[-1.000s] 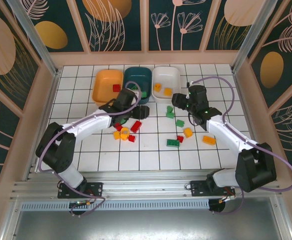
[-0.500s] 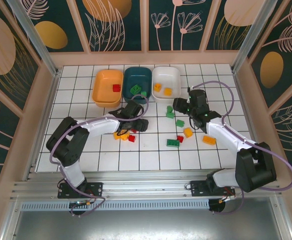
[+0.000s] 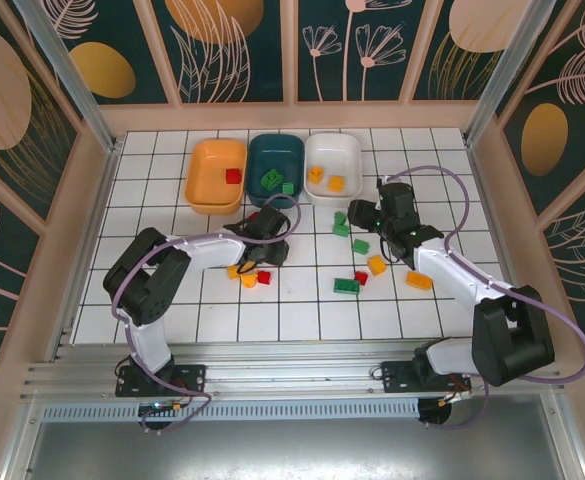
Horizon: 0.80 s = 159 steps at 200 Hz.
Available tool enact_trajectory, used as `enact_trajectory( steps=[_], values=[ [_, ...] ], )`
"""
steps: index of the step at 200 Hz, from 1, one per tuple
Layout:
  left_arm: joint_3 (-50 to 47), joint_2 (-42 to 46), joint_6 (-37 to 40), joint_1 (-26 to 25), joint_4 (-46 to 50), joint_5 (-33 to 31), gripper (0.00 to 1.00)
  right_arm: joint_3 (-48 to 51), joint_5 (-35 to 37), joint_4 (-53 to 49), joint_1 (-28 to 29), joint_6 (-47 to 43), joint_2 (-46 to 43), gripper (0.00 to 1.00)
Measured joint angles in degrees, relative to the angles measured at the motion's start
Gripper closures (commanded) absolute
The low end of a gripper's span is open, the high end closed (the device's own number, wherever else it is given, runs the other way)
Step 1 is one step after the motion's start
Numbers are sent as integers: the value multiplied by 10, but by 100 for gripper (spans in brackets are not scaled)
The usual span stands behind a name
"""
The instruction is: Sort the legos into containers by color
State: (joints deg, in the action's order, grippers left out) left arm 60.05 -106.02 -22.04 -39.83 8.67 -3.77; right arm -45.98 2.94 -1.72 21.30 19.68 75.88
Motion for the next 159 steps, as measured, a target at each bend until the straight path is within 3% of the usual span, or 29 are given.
enact_trajectory(
  steps=[67,111,129,159],
  values=[
    [71,53,-19,20,1,-19,79,0,8,24,-11,15,21,35],
    [90,101,-63,175,-33,3,77,0,20,23,-77,32,73,33],
    [122,71,-79,234,-35,9,78,0,22,21,-95,37,78,29],
    [175,-14,-99,278,-33,31,74,-5,25,13,-113,34,79,23]
  ],
)
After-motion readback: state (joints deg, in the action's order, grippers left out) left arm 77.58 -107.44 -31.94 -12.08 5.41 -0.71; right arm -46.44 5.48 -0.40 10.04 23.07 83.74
